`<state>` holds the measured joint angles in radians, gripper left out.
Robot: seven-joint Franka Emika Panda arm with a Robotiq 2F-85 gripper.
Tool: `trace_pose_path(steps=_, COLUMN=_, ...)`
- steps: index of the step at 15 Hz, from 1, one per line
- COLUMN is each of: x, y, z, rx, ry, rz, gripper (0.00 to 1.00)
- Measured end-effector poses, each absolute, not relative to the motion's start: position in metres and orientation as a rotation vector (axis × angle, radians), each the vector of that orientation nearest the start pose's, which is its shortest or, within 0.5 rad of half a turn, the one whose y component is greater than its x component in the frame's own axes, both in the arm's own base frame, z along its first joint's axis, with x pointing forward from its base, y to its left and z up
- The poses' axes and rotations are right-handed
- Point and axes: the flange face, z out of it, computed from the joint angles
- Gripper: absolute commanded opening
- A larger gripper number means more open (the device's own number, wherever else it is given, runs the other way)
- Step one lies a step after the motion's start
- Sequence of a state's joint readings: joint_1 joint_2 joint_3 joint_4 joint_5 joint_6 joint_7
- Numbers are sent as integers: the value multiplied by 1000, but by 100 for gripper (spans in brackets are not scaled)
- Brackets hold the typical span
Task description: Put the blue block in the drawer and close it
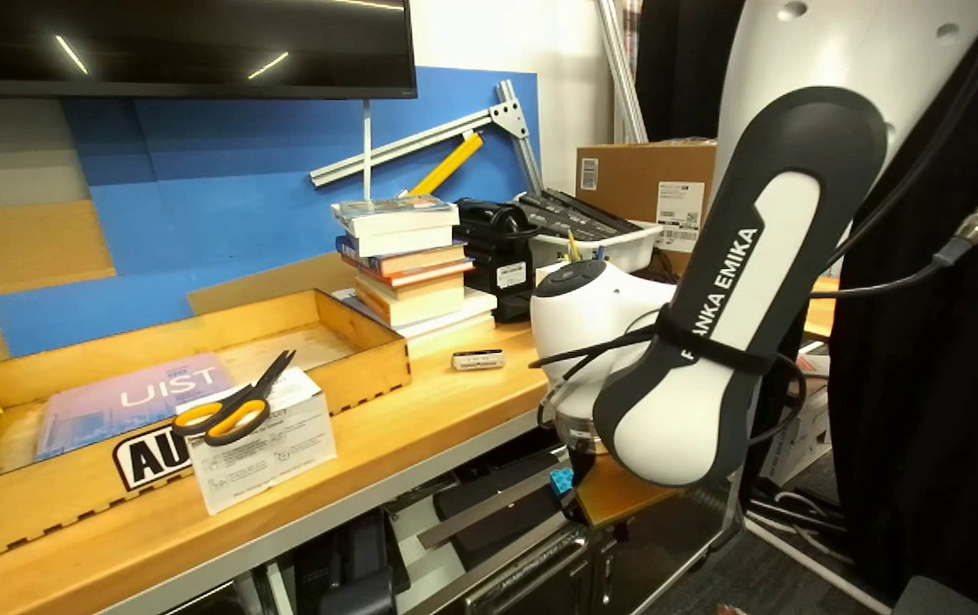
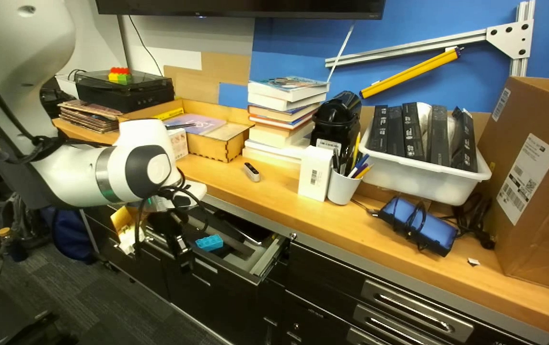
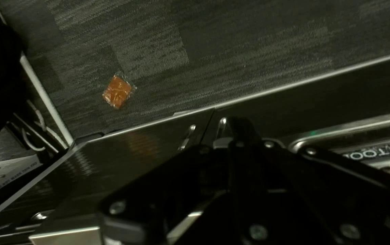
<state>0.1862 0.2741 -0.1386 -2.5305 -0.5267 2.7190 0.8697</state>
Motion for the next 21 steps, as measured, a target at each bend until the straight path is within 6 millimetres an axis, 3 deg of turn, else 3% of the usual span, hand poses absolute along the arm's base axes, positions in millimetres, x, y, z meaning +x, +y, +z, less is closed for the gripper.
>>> trace_pose_path(steps=8, x=510, y=62, z=162, rx=-3330, ry=881, rz=-562, gripper=0)
trace_pose_path(steps=15, x=539, y=88, z=147, rx=-3263, ry=1028, rz=-828, gripper=0)
trace_pose_path(steps=16, x=538, y=88, z=145, rx=-3256, ry=1046, rz=-843, gripper=8)
trace_pose_path(steps=17, x=537, y=88, z=145, rx=-3248, ry=1060, rz=-858, gripper=27)
trace_pose_path(steps=21, x=533, y=79, z=156, rx=-3246, ry=1081, rz=-864, gripper=57)
